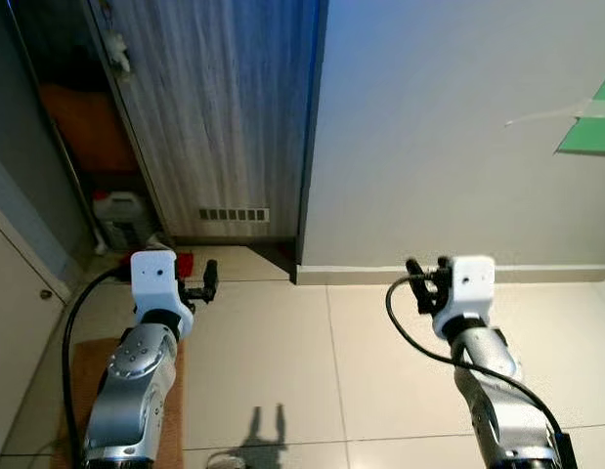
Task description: Hang keys on a hook
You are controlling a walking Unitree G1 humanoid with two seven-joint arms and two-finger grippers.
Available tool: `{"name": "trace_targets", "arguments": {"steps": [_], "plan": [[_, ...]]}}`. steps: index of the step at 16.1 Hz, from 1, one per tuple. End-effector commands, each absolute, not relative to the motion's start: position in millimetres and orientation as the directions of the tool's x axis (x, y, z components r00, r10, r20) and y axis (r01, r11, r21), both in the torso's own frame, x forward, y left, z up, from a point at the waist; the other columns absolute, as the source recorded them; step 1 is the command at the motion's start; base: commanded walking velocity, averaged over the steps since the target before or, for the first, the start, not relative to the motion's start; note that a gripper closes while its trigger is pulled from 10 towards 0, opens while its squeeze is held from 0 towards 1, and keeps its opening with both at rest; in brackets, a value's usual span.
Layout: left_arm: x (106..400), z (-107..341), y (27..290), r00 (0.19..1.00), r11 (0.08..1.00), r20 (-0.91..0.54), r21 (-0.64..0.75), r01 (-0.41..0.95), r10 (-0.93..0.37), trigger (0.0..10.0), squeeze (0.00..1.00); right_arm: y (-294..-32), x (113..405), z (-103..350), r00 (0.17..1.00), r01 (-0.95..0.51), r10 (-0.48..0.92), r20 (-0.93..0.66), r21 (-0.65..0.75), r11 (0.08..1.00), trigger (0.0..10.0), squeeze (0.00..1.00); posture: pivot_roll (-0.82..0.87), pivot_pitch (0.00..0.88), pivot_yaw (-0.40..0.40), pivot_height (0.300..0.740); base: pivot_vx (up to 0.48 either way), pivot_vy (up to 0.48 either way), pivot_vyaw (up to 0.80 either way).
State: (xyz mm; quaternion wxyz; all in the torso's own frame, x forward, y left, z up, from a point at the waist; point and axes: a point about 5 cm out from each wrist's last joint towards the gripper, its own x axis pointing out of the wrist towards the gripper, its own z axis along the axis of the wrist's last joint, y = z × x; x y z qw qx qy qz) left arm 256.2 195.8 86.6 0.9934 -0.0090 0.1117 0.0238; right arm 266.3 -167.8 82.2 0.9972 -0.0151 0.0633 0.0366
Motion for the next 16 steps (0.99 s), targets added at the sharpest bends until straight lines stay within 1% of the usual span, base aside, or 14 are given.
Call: {"name": "trace_targets", "arguments": {"steps": [1,2,3,4,5,6,8,10,11,13,14,16], "plan": [[250,87,197,0.974,0.998,-0.220,0.013,-0.055,0.057,10.0,1.00,-171,271,86,0.993,-0.071,0.067,-0.102,-0.031,0.997,10.0,1.00,0.02,0.000,-0.069,0.740,0.000,0.000,0.00],[247,86,196,0.974,0.997,-0.216,0.056,-0.050,0.061,10.0,1.00,-172,273,86,0.993,-0.061,0.055,-0.108,-0.059,0.996,10.0,1.00,0.03,0.000,-0.079,0.740,0.000,0.000,0.00],[244,87,196,0.979,0.989,-0.190,0.141,-0.050,0.077,10.0,1.00,-174,274,85,0.993,-0.034,0.022,-0.118,-0.098,0.995,10.0,0.94,0.03,0.000,-0.085,0.740,0.000,0.000,0.00],[243,90,193,0.986,0.985,-0.144,0.165,-0.053,0.078,10.0,1.00,-177,273,83,0.992,-0.020,0.010,-0.128,-0.081,0.997,10.0,0.00,0.02,0.000,-0.088,0.740,0.000,0.000,-0.66],[246,98,187,0.996,0.986,-0.072,0.162,-0.034,0.046,10.0,0.00,-180,269,82,0.992,-0.001,-0.002,-0.125,-0.030,1.000,10.0,0.00,0.01,0.000,-0.072,0.740,0.000,0.000,-0.74],[248,99,185,0.995,0.988,-0.084,0.148,-0.032,0.045,10.0,0.00,-181,267,83,0.995,0.015,-0.014,-0.101,0.001,1.000,10.0,0.00,-0.01,0.000,-0.054,0.740,0.000,0.000,-0.80],[251,97,183,0.995,0.988,-0.096,0.155,-0.016,0.032,10.0,0.00,-184,264,83,0.995,0.047,-0.049,-0.090,-0.020,0.999,10.0,0.00,-0.02,0.000,-0.028,0.740,0.000,0.000,-0.80],[258,98,185,0.993,0.997,-0.117,0.079,-0.010,0.019,10.0,0.00,-183,257,78,0.990,0.078,-0.081,-0.116,-0.034,0.996,10.0,0.00,-0.03,0.000,-0.011,0.740,0.000,0.000,-0.80],[266,103,190,0.995,0.997,-0.086,0.072,-0.036,0.042,10.0,0.00,-179,254,72,0.987,0.071,-0.076,-0.144,-0.043,0.997,10.0,0.00,-0.04,0.000,0.008,0.740,0.000,0.000,-0.80],[270,107,191,1.000,0.997,-0.007,0.077,-0.021,0.022,10.0,0.00,-175,247,67,0.982,0.057,-0.058,-0.182,-0.010,0.998,10.0,0.00,-0.05,0.000,0.032,0.740,0.000,0.000,-0.80],[271,110,190,1.000,0.998,0.015,0.059,-0.029,0.028,10.0,0.00,-175,246,70,0.982,0.050,-0.046,-0.183,0.014,0.999,10.0,0.00,-0.05,0.000,0.032,0.740,0.000,0.000,-0.79],[270,111,188,0.997,0.994,0.007,0.088,-0.071,0.071,10.0,0.00,-180,246,71,0.980,0.060,-0.058,-0.192,0.004,0.998,10.0,0.00,-0.05,0.000,0.020,0.740,0.000,0.000,-0.79]]}}
